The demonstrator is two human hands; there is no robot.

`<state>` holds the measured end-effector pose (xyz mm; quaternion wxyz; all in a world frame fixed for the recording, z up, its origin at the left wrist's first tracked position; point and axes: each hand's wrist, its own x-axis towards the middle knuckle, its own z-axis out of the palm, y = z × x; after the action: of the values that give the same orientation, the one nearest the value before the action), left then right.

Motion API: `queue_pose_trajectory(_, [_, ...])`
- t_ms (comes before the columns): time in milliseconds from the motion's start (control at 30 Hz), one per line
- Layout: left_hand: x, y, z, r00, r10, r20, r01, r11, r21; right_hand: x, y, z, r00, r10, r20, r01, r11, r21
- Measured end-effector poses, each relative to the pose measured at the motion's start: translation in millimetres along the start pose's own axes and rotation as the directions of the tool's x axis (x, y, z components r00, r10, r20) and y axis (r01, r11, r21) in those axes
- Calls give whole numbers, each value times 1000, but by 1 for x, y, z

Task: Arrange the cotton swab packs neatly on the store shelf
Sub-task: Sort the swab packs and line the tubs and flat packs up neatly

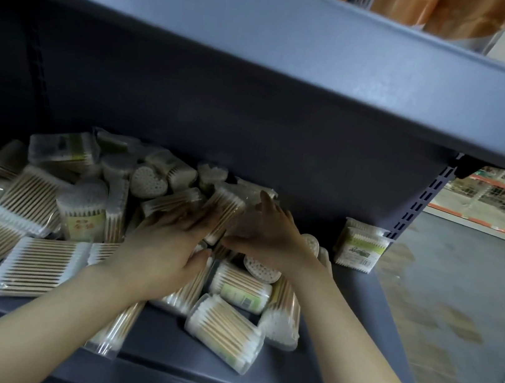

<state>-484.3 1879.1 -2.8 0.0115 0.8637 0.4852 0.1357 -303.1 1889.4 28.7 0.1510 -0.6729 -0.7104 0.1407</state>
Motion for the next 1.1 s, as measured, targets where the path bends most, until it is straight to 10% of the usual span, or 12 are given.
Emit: queue_pose_trajectory(1100, [1,1,-1,1000,-13,-1,13,1000,27,-20,5,20,928,-187,-322,206,978,27])
